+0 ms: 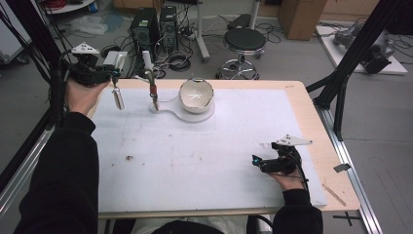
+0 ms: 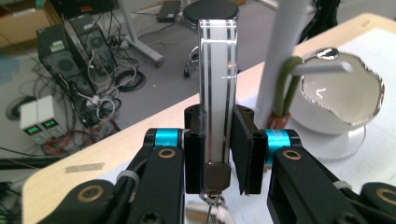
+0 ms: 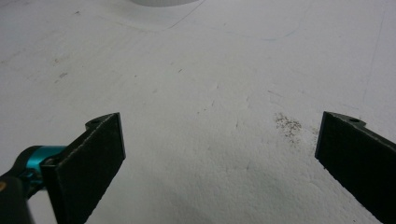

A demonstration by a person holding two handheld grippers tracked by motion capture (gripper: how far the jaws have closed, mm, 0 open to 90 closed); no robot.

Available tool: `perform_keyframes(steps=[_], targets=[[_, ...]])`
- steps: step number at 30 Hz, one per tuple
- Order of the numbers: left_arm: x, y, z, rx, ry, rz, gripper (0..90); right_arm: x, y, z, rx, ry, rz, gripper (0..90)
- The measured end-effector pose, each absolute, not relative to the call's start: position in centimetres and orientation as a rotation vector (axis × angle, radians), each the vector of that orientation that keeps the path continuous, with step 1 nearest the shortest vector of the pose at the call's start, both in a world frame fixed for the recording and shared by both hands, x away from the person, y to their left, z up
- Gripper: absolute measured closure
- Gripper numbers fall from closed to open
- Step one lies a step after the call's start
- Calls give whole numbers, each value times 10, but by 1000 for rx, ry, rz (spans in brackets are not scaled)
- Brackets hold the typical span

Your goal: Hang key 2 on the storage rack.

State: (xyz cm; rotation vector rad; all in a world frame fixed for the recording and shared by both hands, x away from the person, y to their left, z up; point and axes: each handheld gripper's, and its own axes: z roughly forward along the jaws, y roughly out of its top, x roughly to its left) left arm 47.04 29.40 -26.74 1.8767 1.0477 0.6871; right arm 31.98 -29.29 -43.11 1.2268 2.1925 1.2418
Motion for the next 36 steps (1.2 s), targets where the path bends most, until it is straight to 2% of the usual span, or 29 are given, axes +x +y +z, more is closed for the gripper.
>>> perform_keyframes(steps=[4, 17, 28, 36], targets=[[481, 293, -269, 1903, 1066, 708, 755, 319, -293, -431, 1218, 2192, 1229, 7], [507, 289, -277, 1801, 1092, 693, 754, 318, -296, -431, 1235, 2175, 1237, 7], [516, 276, -260, 1807, 1074, 736, 754, 316, -298, -431, 1244, 2169, 1245, 7], [520, 268, -263, 1793, 1072, 741, 754, 317, -299, -433, 1244, 2182, 1230, 7]])
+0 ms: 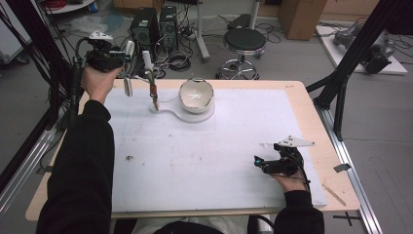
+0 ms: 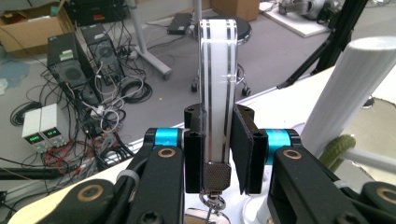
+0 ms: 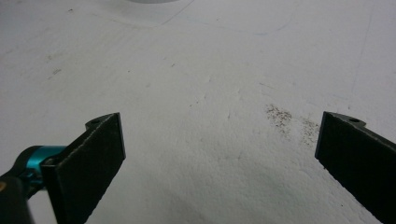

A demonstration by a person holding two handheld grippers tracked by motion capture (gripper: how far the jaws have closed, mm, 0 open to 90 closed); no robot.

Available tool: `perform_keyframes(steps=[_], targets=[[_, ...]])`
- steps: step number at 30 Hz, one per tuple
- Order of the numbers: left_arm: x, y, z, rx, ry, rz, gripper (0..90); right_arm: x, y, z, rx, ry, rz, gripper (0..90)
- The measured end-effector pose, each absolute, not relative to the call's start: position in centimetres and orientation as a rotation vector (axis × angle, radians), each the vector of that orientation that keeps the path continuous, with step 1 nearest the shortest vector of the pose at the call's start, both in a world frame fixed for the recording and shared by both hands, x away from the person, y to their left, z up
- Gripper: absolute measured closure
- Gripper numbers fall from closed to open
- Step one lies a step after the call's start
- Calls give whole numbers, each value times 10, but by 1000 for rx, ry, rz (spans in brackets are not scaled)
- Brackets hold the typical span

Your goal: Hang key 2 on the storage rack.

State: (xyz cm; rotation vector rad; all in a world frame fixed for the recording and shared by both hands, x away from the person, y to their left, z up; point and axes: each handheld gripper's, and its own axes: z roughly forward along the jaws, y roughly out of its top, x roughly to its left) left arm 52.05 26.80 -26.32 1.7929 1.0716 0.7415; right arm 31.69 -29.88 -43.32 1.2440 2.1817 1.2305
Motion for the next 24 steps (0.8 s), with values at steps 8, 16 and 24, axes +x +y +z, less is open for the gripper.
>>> perform_keyframes(steps=[8, 16, 24], targets=[[522, 257, -264, 1766, 1073, 717, 754, 316, -301, -433, 1252, 2166, 1244, 7], [516, 253, -260, 1788, 1053, 700, 753, 316, -301, -433, 1251, 2166, 1251, 7], [514, 249, -262, 1780, 1046, 669, 753, 316, -300, -433, 1251, 2168, 1249, 7]])
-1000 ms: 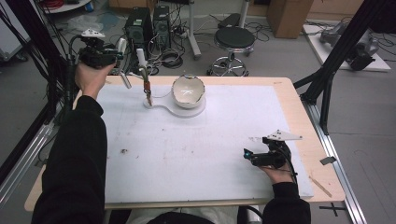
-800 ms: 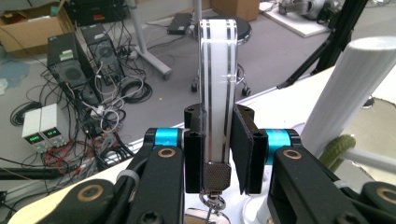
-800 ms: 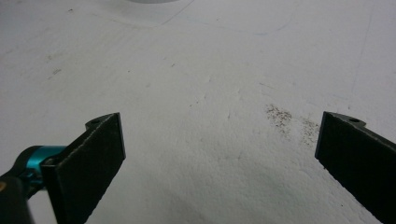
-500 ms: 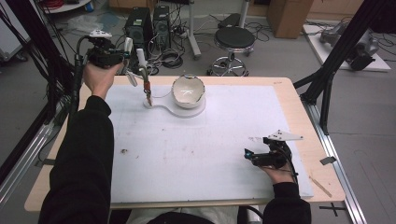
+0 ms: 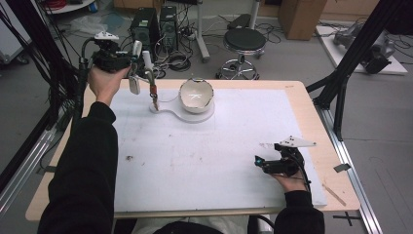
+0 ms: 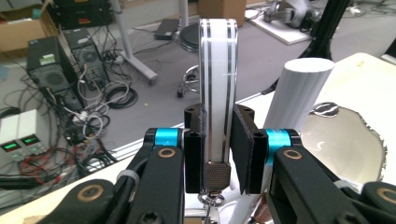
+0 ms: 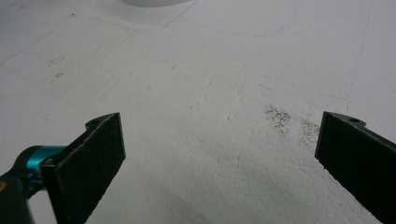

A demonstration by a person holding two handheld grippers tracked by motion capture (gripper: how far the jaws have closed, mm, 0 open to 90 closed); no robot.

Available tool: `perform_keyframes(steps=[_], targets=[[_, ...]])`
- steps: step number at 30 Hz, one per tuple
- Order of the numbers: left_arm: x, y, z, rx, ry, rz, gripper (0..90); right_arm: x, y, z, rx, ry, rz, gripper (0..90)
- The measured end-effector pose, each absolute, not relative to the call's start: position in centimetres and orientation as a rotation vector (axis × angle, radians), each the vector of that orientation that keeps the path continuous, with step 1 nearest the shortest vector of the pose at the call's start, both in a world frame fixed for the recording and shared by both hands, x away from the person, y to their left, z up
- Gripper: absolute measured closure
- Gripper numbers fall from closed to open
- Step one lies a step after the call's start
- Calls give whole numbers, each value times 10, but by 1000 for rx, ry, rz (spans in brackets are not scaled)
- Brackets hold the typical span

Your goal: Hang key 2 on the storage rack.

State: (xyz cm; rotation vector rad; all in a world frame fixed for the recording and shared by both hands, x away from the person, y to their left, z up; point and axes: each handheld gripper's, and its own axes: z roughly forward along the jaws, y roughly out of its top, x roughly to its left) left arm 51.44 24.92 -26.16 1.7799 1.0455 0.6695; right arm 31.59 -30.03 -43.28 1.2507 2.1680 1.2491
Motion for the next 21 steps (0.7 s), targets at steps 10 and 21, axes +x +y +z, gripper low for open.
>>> perform_keyframes(steps=[10, 21], targets=[[511, 245, -269, 1791, 1038, 650, 753, 315, -300, -433, 1250, 2172, 1244, 7], [514, 238, -275, 1822, 1021, 608, 751, 315, -301, -432, 1243, 2160, 1252, 7]])
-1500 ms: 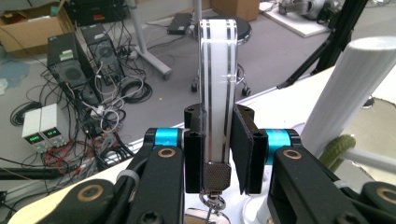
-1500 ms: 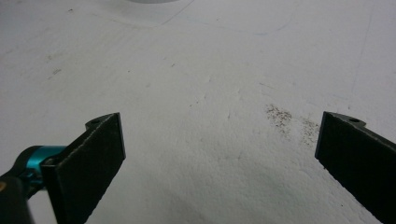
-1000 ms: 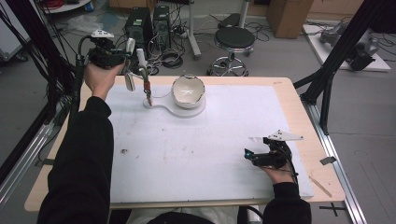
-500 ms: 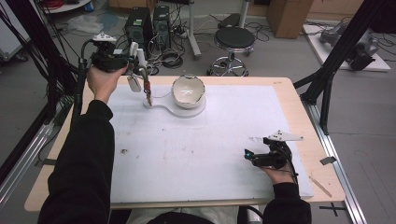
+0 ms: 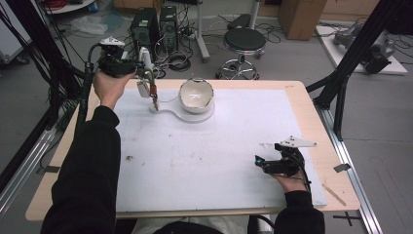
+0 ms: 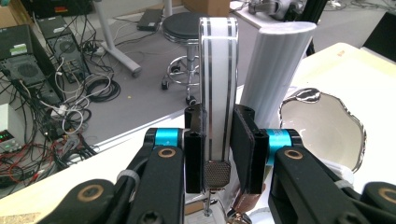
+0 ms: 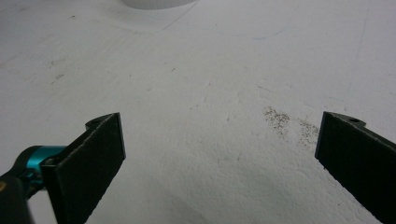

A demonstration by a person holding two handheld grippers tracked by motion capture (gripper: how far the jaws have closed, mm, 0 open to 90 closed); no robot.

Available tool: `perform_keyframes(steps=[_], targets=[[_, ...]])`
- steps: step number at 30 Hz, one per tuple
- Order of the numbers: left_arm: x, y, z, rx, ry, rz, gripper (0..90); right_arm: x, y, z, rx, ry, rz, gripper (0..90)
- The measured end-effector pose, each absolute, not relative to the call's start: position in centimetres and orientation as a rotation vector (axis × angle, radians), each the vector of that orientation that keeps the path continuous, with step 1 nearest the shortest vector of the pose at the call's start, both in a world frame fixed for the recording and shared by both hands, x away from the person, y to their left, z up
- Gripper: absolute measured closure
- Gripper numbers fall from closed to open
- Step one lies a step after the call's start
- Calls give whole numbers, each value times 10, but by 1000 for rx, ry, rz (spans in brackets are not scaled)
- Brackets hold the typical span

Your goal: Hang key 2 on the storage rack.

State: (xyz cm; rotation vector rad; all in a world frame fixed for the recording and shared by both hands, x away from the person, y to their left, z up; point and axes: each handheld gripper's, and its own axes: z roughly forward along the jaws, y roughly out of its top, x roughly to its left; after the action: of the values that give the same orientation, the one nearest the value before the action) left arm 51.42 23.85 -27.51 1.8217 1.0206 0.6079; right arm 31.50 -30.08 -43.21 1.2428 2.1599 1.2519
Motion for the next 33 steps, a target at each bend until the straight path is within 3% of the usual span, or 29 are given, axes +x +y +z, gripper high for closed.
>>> perform_keyframes(steps=[6, 10, 18, 24, 30, 33], targets=[[515, 241, -276, 1801, 1026, 583, 734, 314, -300, -432, 1240, 2166, 1252, 7], [516, 248, -274, 1739, 1075, 561, 529, 315, -300, -431, 1234, 2161, 1258, 7], [517, 259, -275, 1750, 1125, 543, 251, 315, -300, -431, 1237, 2162, 1256, 7], [516, 268, -278, 1748, 1138, 501, 182, 315, -300, -431, 1242, 2166, 1255, 7], [510, 284, -287, 1712, 1177, 473, 17, 315, -300, -431, 1247, 2165, 1255, 7], [503, 290, -290, 1697, 1150, 465, 16, 315, -300, -431, 1243, 2166, 1254, 7]])
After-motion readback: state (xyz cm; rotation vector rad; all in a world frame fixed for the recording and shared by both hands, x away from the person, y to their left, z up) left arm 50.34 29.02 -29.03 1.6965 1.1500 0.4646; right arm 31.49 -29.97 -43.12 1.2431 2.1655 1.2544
